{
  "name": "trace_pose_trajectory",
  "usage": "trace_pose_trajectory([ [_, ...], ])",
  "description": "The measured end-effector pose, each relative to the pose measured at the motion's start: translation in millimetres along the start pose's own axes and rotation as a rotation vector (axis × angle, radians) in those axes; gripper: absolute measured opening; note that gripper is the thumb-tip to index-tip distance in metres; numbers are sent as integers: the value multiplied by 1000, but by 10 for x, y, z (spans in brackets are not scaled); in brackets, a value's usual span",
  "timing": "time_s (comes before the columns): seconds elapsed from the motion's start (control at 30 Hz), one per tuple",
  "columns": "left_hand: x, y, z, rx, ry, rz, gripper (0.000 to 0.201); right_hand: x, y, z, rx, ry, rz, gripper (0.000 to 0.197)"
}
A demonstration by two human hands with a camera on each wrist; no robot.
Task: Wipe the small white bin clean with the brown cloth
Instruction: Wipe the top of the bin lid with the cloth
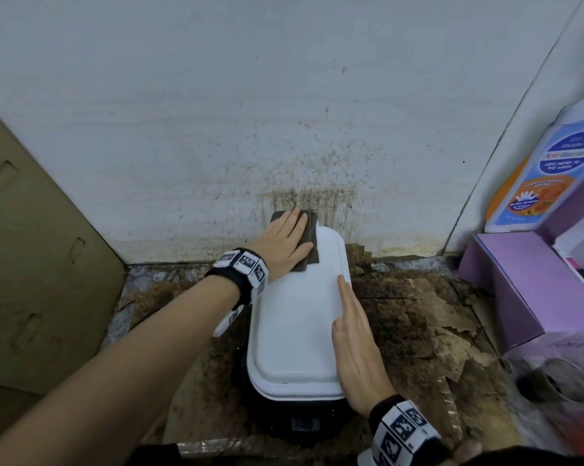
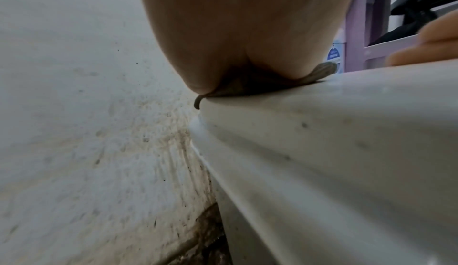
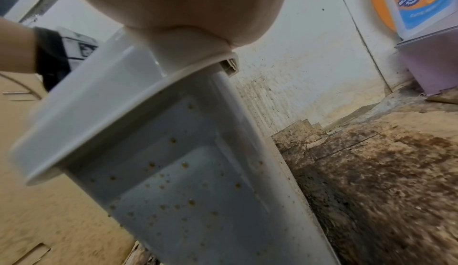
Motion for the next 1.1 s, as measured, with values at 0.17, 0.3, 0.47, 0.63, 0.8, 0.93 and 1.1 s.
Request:
trace_pose_trajectory([
  [0.17, -33, -173, -25, -45, -11, 34, 64, 5, 1, 5, 8, 14, 7, 67],
  [0.3, -105, 39, -72, -42, 16, 3, 63, 11, 10, 12, 8, 11, 1, 67],
  [0.47, -328, 650, -174, -19, -33, -80, 69, 45, 28, 25, 11, 6, -4, 66],
  [0.63, -500, 1301, -252, -24, -97, -169, 74, 51, 58, 25, 1, -3, 10, 66],
  [0.8, -456, 1131, -206, -1, -63, -143, 77, 64, 41, 28, 13, -14, -8, 66],
  [0.93, -288, 608, -121, 36, -14, -52, 67, 52, 32, 16, 29, -6, -26, 67],
  [1.1, -78, -15, -34, -3, -27, 4, 65, 33, 4, 10, 32, 3, -20, 68],
])
Point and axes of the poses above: each hand's wrist, its own y-axis away from the middle knuckle, its own z-axis out of the back of the hand, x = y × z, the point moved 5 cm from there along -y, towards the middle knuckle, and after that the axes turned 9 degrees about -x, right-handed, at the moved point
